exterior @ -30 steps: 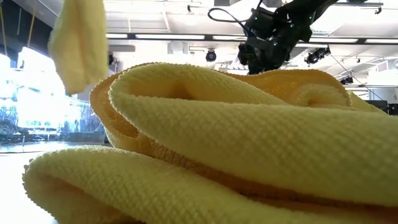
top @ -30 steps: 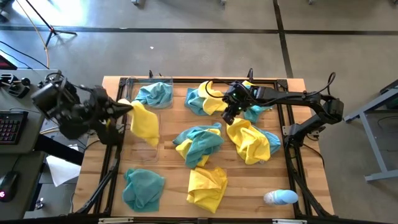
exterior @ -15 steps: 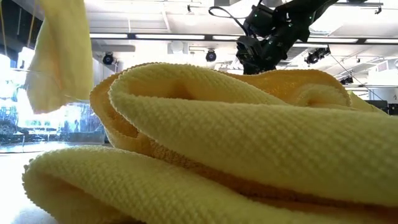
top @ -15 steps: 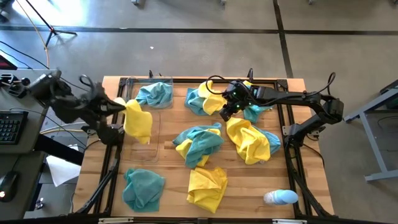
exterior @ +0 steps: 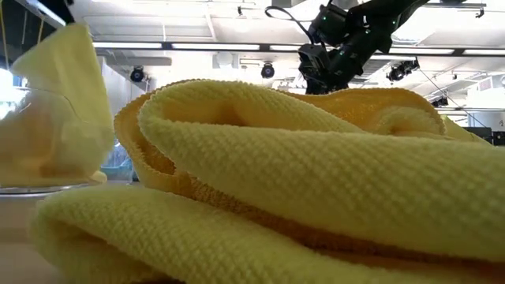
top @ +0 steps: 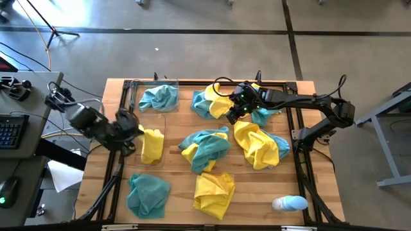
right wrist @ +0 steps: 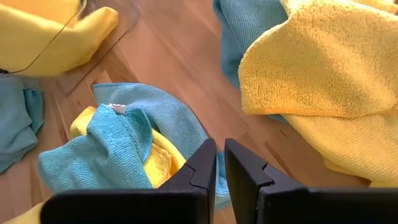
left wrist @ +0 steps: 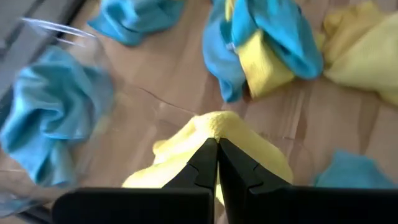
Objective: Sort microfiber towel by color & place in baskets
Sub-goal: Put the yellow microfiber cloth into the bottom transparent bin
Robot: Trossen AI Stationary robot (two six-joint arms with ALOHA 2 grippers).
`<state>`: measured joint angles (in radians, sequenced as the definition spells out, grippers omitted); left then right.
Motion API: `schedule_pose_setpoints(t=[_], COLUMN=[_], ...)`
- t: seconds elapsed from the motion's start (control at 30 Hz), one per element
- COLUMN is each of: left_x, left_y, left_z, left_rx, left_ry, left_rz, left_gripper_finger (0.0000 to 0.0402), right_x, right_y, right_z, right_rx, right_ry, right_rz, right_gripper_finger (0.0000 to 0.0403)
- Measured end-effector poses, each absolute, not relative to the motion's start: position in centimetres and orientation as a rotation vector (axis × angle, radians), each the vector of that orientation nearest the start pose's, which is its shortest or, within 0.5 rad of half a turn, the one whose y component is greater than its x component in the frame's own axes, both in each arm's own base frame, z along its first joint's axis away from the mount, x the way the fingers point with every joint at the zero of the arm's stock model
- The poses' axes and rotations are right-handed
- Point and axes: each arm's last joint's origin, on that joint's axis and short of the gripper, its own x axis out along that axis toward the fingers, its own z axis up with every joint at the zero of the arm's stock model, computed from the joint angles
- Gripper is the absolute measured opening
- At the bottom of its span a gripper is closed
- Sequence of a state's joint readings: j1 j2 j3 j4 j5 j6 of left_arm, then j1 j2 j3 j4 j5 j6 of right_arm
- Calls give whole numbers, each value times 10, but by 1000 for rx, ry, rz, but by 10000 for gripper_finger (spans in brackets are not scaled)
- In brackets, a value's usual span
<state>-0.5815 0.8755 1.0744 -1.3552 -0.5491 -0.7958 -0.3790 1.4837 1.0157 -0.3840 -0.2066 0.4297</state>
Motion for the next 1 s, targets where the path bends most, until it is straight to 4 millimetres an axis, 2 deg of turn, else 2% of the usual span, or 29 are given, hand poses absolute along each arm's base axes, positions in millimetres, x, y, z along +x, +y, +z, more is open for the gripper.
schedule_pose_setpoints(t=[0.23,0.5,0.77,0.87,1.0], left_x=[124,150,184,189,190], left_y=[-50,-35,-29,-29,-31], left_z=[283,260,239,229,207], left_rx=[-123,-106,1,25,-12], left_ry=[1147,1327,1442,1485,1477], left_rz=[394,456,277,255,185], left_gripper_finger=[0,0,0,0,0], right_x=[287,287,287,288,290], right_y=[-108,-108,-107,-105,-98], right_z=[237,237,237,237,237], right_rx=[650,643,633,625,604], right_ry=[774,775,777,780,789], right_rz=[-335,-330,-322,-313,-288], right_gripper_finger=[30,30,30,30,30])
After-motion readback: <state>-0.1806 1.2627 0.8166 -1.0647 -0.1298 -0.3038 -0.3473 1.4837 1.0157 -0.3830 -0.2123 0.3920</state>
